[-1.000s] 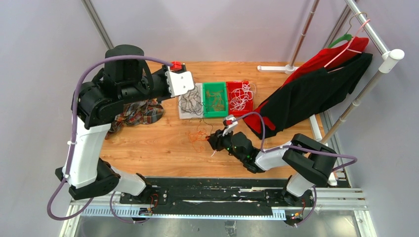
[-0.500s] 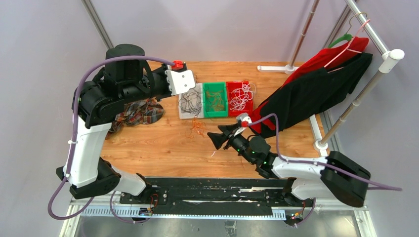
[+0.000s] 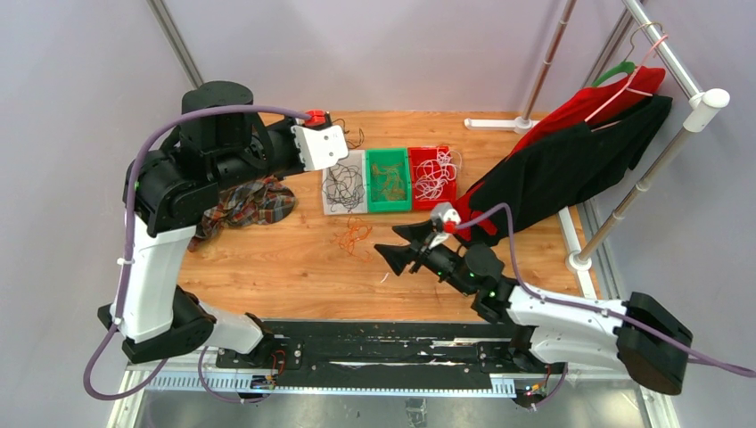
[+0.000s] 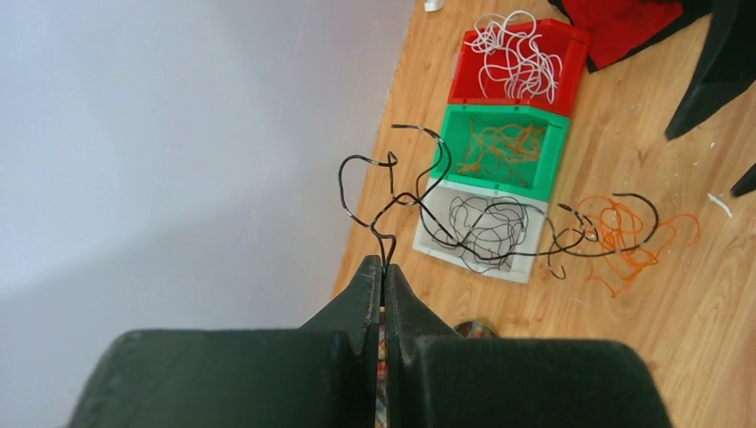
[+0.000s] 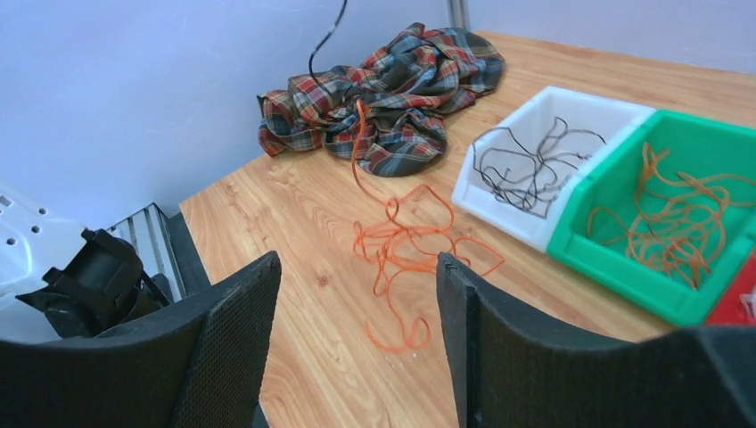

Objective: Untangle the cables

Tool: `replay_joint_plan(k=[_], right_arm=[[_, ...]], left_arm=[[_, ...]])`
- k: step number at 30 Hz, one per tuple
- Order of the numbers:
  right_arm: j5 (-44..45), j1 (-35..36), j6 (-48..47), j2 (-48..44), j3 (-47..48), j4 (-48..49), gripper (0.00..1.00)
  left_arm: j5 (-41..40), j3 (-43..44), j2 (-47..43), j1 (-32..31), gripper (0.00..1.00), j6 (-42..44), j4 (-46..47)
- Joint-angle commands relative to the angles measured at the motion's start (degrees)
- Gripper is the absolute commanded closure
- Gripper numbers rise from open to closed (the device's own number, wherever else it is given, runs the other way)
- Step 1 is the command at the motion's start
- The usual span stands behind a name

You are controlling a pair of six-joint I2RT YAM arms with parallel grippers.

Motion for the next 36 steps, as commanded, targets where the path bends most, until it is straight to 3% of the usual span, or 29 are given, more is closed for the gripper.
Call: replay_joint_plan(k=[1,6,11,23,26,29,36], right_arm=[[-5.69,0.7,-2.86,7.89,9.15,-2.88,0.34],[-5.88,1.04,-4.76,19.62,17.31,1.4,0.32],[1.31,1.22,-9.53,26.76,19.87,3.95,0.33],[8.65,1.22,-11.63,37.58,22.32,11.01,0.51],[10.1,1.22,-11.27,38.92,23.38,10.82,0.68],[10.75,1.23,-10.39,39.27,23.24,8.75,0.98],[12.28,1.89,0.49,37.78,12.63,6.19,0.99]], left_arm=[[1.52,1.14,-1.22,-0.49,1.0,-1.33,1.54],[2.35,2.39,-1.19,-0.49,1.0,-2.1,1.59],[2.76,2.94,-1.73,-0.49,1.0,-2.2,1.53],[3.44,3.82,-1.99,-0.49,1.0,-2.64,1.56],[3.48,4.09,-2.09,-0.49,1.0,-2.65,1.52],[3.06,4.83,-1.89,-0.49,1.0,-2.41,1.53],[-0.57,9.63,1.1,-0.49,1.0,0.24,3.55]])
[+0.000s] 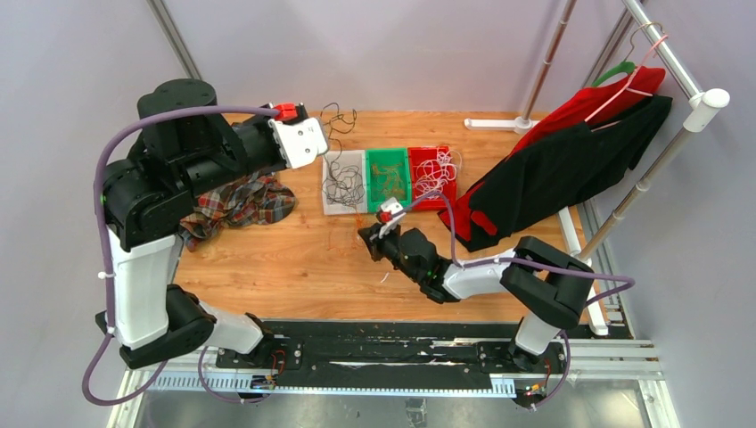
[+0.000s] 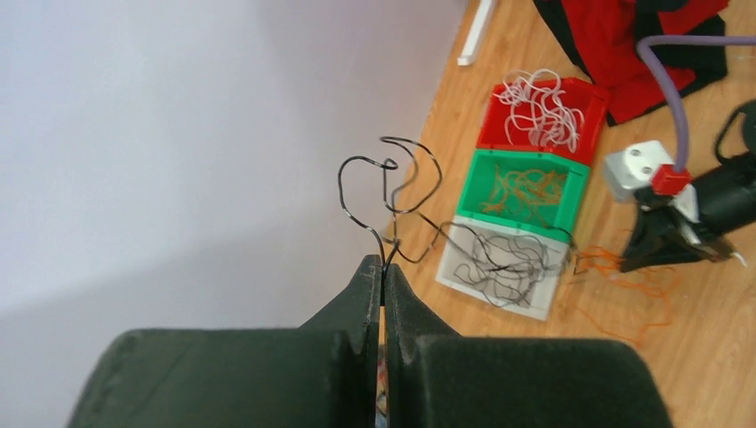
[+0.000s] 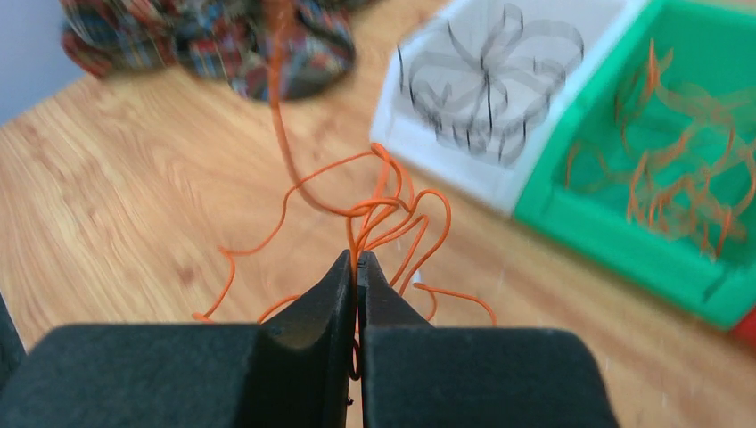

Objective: Untangle the cables

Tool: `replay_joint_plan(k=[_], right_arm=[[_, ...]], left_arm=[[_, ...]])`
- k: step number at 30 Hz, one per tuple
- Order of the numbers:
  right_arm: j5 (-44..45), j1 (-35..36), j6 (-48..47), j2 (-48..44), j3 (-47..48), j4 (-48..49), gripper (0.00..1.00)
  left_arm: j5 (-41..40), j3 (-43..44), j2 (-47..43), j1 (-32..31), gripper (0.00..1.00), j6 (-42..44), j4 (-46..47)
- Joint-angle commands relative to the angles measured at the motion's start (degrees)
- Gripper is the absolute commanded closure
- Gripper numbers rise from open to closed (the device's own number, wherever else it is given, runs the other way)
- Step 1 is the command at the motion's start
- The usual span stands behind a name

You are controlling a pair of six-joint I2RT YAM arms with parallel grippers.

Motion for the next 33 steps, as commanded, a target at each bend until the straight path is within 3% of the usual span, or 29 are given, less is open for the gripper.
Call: replay_joint_plan(k=[1,10,19,28,33], right_arm=[[3.57,1.6,8.09,-1.07,-8.05,-0.37,0.99],[8.85,7.1,13.65,0.77,-13.89,0.12,0.99],[15.8,10.04,15.89,-1.27,-17.28,0.78,0.99],[19.79,10.19,13.63,-10.3,-19.84,-1.81,1.0],[21.86,10.15,12.88,-14.36,-21.32,-2.76,0.99]], left_arm=[[-3.73,3.83,1.72,-0.49,1.0,2.42,4.25],[-12.15,0.18,2.34,-0.49,1.0,9.75,18.48],[-15.99,-4.75,5.91,-0.49,1.0,13.29,23.0],[-16.04,-27.85,5.15,0.87,1.0,8.02,25.91],[-17.64,-37.68,6.56,3.33,1.0,8.12,32.19]])
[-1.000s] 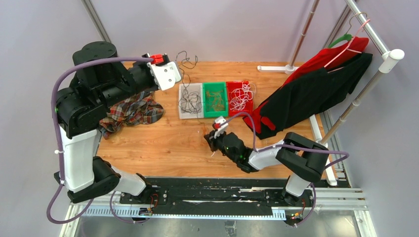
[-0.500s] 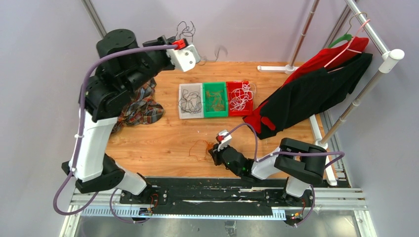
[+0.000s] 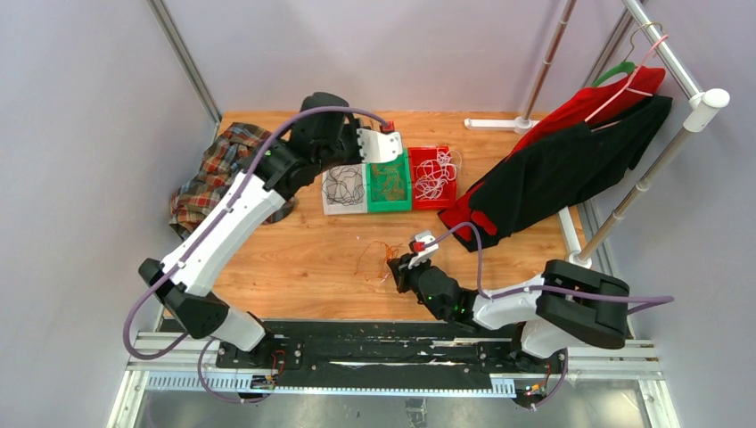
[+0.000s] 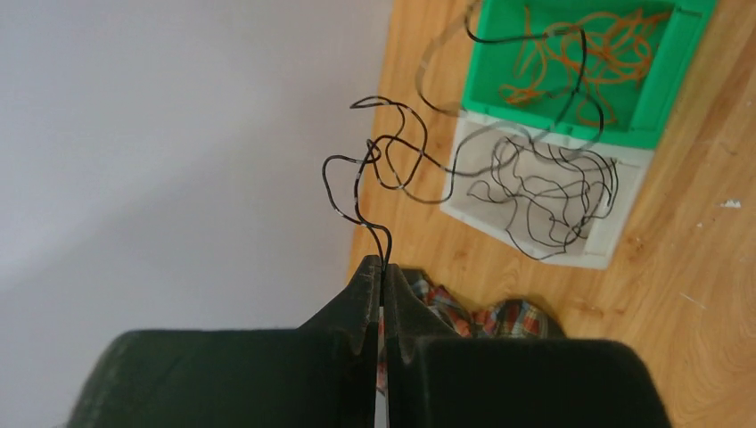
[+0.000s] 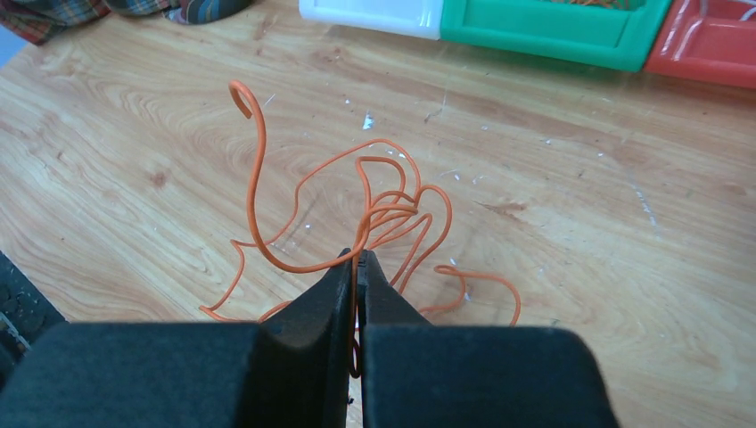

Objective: Untangle the cables

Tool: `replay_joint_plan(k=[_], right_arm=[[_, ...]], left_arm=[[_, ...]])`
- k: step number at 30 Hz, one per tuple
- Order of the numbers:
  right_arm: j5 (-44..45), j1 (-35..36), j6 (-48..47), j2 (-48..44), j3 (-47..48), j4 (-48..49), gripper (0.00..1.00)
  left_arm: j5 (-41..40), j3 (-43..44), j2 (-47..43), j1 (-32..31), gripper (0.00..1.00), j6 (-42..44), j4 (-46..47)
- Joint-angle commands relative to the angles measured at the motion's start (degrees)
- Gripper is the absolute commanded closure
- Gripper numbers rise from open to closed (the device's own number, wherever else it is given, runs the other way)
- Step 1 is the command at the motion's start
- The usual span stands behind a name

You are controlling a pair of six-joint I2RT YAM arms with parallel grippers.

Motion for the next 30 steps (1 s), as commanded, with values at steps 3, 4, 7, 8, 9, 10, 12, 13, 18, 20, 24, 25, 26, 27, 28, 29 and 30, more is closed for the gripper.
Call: replay_joint_plan(k=[3,4,7,8,9,10,12,13,18,20,24,25,26,27,28,29,30], right_arm=[[5.59,0.79,-0.85,-4.57,-2.72,-1.31,0.99],[6.06,0.75,-0.85,-5.12,-3.03,-1.62,0.99],[7.23,0.72,-0.64,-6.65,-4.11,-2.22,0.99],[7.66,0.72,-0.57,-7.1,-4.47,-2.35,0.99],[7.99,0.71,-0.46,-7.64,-4.85,-2.47,0.99],[8.24,0.71,-0.42,-8.07,-5.14,-2.62,0.99],[8.92,0.71,-0.33,-8.93,-5.54,-3.12,0.99],[9.07,0.71,-0.37,-9.27,-5.53,-3.33,0.99],[10.48,0.71,0.15,-11.12,-5.88,-5.41,0.99],[10.57,0.71,-0.15,-11.6,-6.15,-5.63,0.99],[10.63,0.71,-0.33,-12.38,-6.36,-6.04,0.99],[10.57,0.72,-0.41,-12.52,-6.36,-6.01,1.0],[10.57,0.75,-0.4,-12.61,-6.37,-6.04,1.0],[10.56,0.71,-0.47,-12.56,-6.37,-6.02,0.99],[10.71,0.71,-0.5,-12.53,-6.25,-6.06,0.99],[10.97,0.64,-0.6,-12.35,-6.02,-6.04,0.99],[11.1,0.62,-1.0,-12.17,-5.69,-6.04,0.99]], left_arm=[[-2.21,-5.58,3.34,4.69,1.0,-2.6,8.69],[-2.04,-5.53,4.44,5.82,1.0,-3.35,8.76],[-1.9,-5.82,6.35,7.44,1.0,-4.02,8.85],[-1.97,-6.67,6.71,7.77,1.0,-3.92,9.23],[-2.08,-7.63,6.89,8.03,1.0,-3.55,9.82],[-2.44,-8.86,6.98,8.18,1.0,-2.98,10.62],[-3.07,-11.6,7.07,8.34,1.0,-1.61,12.6],[-3.27,-12.72,7.2,8.43,1.0,-1.23,13.2],[-4.14,-14.64,9.17,8.6,1.0,-0.2,13.33],[-4.92,-15.29,9.82,8.93,1.0,0.45,14.16],[-6.96,-17.69,10.17,9.83,1.0,3.18,16.6],[-7.41,-18.57,10.16,9.96,1.0,4.04,17.26],[-7.78,-19.39,10.09,10.05,1.0,4.95,17.94],[-8.05,-20.46,10.08,10.06,1.0,5.36,18.64],[-7.99,-20.92,10.07,10.06,1.0,5.43,19.16],[-7.56,-21.05,10.22,10.06,1.0,5.05,19.35],[-6.97,-21.02,10.45,10.06,1.0,4.5,19.39]])
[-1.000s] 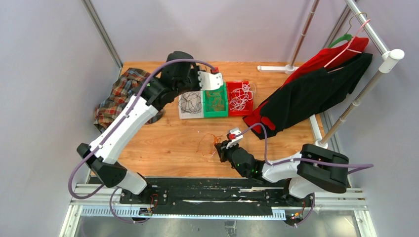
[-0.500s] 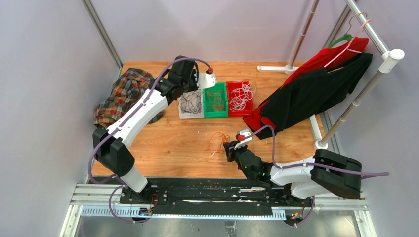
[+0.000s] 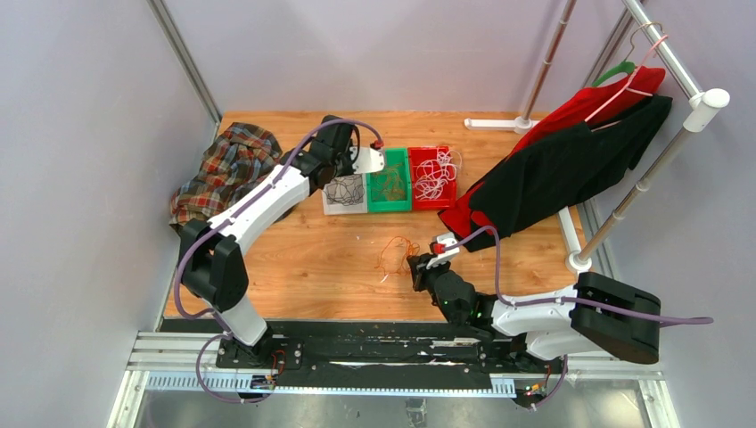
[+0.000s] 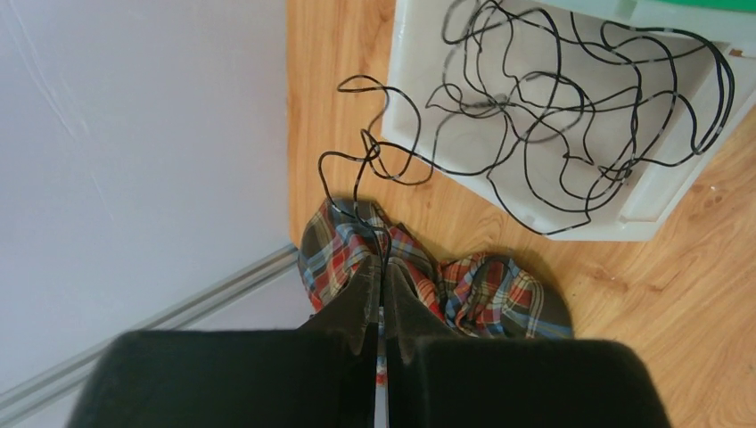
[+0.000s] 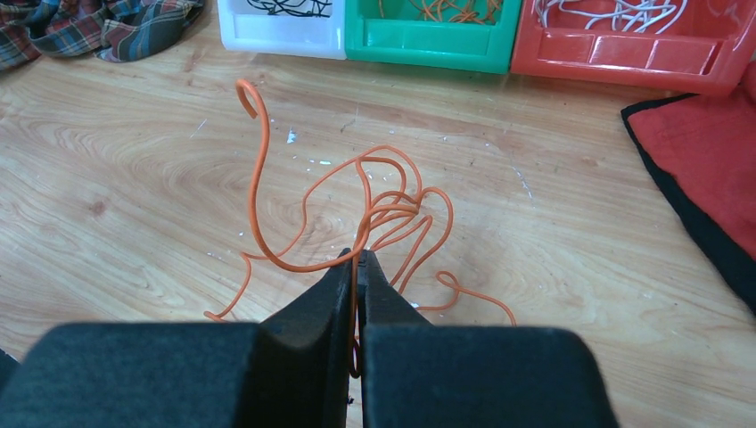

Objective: Untangle the cables

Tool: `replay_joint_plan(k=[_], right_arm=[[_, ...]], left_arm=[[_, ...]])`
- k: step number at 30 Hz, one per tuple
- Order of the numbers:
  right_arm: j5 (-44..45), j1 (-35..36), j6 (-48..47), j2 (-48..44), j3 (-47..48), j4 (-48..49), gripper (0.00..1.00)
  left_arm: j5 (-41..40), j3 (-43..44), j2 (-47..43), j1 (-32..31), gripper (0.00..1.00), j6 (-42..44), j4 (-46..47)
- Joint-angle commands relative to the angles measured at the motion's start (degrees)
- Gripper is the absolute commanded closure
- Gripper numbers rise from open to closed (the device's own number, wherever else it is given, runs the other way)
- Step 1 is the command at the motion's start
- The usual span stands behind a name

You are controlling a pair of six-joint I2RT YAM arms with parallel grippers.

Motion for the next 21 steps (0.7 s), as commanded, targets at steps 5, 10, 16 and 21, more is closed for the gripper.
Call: replay_joint_plan(k=[5,10,16,21], right_arm=[[2.85,0.55,-1.73,-0.9,1.07,-0.5,0.99],[3.32,0.08,-1.17,-3.54,0.48,-1.71,0.99],[1.15,-0.73,0.43,-7.6,0.72,-4.84,0.99],[-2.44,-2.47,2.09,-12.97,1.79,-10.21,0.99]], left_arm=[[3.66,0.23,2.74,0.34,1.0,-3.64,1.78],[4.6,-2.28,5.24,0.34,1.0,-4.73,4.75],[1.31,-4.82,9.56,0.49,1.0,-4.28,10.29],[2.92,-0.58,12.75,1.4,0.86,-7.71,5.4]])
